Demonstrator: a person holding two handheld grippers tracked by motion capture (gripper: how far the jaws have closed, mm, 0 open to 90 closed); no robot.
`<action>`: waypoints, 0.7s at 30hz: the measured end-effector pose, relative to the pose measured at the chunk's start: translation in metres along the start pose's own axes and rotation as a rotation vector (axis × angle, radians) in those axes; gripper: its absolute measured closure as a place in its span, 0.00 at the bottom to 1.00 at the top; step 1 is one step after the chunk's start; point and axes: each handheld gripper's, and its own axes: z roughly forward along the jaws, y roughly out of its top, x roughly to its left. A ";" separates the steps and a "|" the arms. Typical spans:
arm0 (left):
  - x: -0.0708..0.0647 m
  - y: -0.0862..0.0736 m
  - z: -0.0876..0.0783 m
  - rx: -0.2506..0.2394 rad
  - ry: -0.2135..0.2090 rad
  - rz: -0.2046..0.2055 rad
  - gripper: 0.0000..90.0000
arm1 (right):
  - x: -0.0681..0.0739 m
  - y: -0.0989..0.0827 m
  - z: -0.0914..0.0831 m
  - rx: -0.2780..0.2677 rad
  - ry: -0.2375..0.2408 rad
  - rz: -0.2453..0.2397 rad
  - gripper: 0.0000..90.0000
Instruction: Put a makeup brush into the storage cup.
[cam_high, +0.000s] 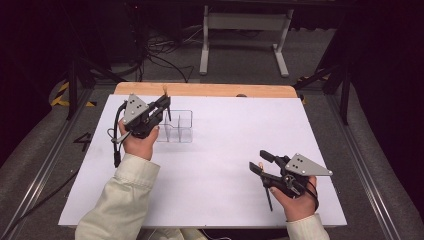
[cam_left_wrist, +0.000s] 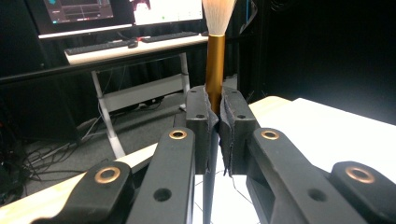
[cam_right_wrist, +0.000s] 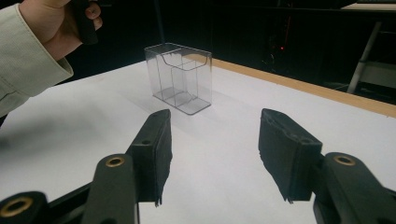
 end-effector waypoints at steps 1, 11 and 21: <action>0.002 -0.001 0.001 0.001 0.002 -0.005 0.92 | 0.000 0.000 0.000 0.001 0.000 0.001 0.50; 0.017 -0.013 0.009 0.015 -0.003 -0.061 0.92 | 0.000 -0.001 0.002 0.003 0.004 0.000 0.49; 0.020 -0.022 0.017 0.071 -0.024 -0.086 0.92 | 0.001 -0.002 0.002 0.001 0.014 0.006 0.49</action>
